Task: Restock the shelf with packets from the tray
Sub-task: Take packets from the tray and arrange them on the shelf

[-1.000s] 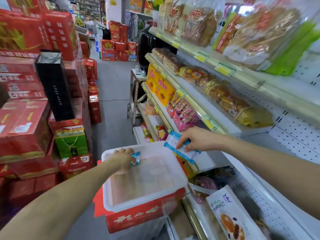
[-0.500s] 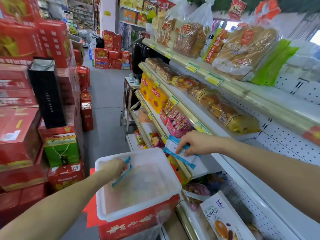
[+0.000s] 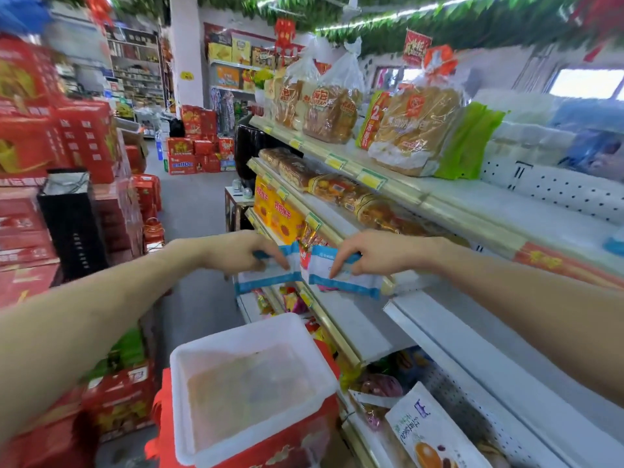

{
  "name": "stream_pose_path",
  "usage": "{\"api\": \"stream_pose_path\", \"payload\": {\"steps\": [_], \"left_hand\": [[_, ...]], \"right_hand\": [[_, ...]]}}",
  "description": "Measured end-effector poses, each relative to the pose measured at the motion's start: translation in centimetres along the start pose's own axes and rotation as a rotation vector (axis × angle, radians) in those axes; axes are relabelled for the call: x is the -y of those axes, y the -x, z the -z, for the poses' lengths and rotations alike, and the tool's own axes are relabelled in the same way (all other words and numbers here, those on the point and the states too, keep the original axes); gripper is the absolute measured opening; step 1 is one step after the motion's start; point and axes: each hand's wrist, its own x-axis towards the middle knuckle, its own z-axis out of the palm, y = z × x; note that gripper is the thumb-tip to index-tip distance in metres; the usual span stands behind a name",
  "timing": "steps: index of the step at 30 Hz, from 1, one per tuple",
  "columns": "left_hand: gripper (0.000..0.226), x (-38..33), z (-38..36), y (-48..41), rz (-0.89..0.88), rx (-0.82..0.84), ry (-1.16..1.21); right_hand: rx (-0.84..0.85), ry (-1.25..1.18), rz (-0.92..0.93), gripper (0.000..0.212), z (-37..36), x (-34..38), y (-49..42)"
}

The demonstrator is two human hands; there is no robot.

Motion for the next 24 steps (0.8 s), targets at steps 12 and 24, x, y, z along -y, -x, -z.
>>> {"api": "stream_pose_path", "payload": {"steps": [12,24], "left_hand": [[0.048,-21.3,11.5,-8.3,-0.305,-0.037,-0.048],[0.059,-41.6,7.7,-20.3,-0.626,0.04,-0.079]], "right_hand": [[-0.305,0.022,-0.273,0.041,13.3,-6.4,20.1],[-0.309,0.001,-0.683,0.044,11.4,-14.4,46.3]]}}
